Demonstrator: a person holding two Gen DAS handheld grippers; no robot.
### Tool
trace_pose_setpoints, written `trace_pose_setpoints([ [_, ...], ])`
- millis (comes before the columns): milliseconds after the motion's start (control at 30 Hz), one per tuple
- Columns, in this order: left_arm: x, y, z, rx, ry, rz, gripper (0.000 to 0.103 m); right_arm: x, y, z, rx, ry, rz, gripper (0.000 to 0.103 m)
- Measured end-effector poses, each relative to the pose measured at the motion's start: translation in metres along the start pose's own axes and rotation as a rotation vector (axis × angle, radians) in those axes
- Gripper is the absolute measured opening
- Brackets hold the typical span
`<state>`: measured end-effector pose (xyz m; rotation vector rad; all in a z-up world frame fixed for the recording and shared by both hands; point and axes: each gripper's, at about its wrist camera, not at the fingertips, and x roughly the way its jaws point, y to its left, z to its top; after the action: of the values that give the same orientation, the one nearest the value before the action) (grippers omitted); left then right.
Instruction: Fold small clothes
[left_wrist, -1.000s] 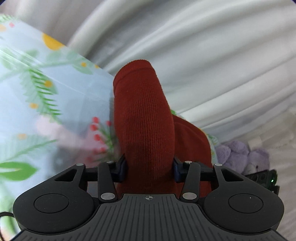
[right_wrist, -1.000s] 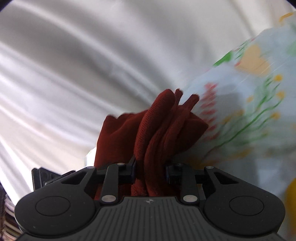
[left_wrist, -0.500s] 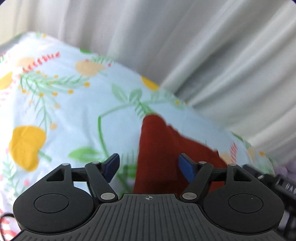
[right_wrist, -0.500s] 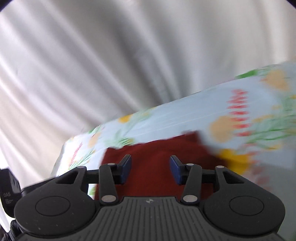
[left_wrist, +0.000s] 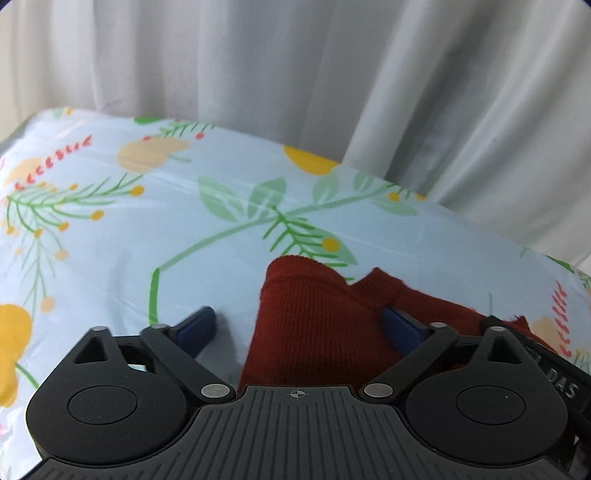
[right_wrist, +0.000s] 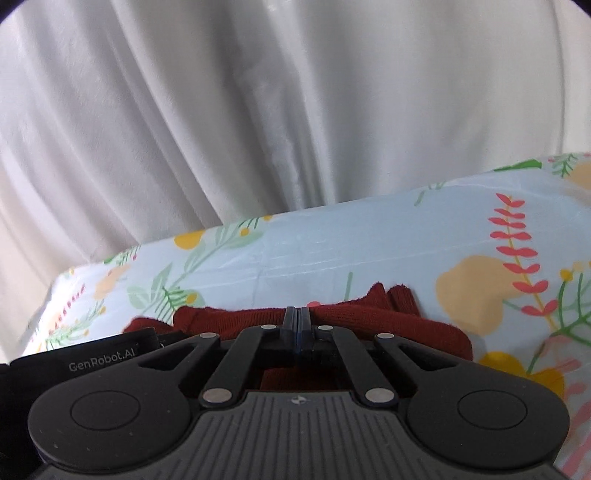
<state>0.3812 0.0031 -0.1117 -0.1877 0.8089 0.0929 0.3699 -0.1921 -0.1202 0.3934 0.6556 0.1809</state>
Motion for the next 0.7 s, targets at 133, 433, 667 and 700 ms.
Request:
trace_pose_setpoints([
  [133,-0.001,-0.002,-0.002,0.004,-0.015,0.006,0.101,0.0,0.001,0.001,0.002,-0.009,-0.006,0.0],
  [433,-0.022,0.018,-0.007,-0.038,0.034,-0.079,0.101,-0.035,-0.005,-0.009,0.086,0.028,0.026,0.0],
  [667,-0.126,0.082,-0.073,-0.09,0.035,-0.225,0.102,-0.168,-0.056,-0.066,0.261,0.07,0.02,0.059],
  [700,-0.14,0.088,-0.088,-0.069,0.027,-0.207,0.102,-0.185,-0.068,-0.077,0.31,0.079,0.006,0.065],
])
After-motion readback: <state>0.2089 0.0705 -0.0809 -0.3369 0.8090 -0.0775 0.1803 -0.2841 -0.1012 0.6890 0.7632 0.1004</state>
